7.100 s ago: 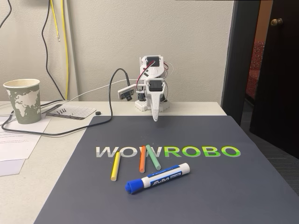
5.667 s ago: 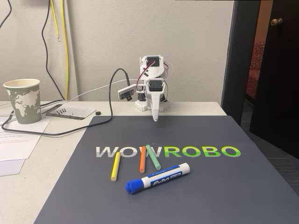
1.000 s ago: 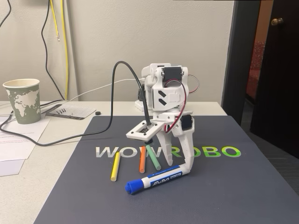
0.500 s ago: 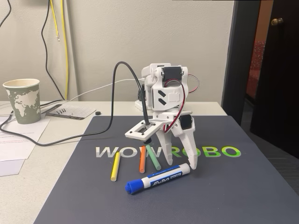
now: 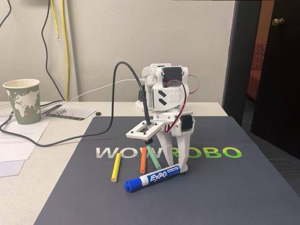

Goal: Pick up the blue marker.

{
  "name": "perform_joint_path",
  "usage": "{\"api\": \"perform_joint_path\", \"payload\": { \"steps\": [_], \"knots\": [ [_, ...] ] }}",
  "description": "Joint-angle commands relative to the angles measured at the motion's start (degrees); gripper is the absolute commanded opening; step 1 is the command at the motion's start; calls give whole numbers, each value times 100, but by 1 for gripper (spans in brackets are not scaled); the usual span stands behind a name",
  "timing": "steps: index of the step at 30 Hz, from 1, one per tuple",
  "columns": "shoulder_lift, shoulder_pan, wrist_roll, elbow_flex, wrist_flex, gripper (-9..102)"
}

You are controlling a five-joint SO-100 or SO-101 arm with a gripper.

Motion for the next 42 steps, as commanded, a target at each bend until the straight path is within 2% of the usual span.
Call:
{"api": "perform_joint_path", "payload": {
  "steps": [1, 17, 24, 33, 37, 42],
  "knots": [
    [88, 9, -88, -35, -9, 9],
    [114, 220, -237, -70, 237, 9],
    [105, 483, -510, -79, 264, 18],
    [53, 791, -844, -545, 694, 17],
    [-360, 844, -896, -1151, 738, 15],
    [-439, 888, -940, -1178, 694, 15]
  ]
}}
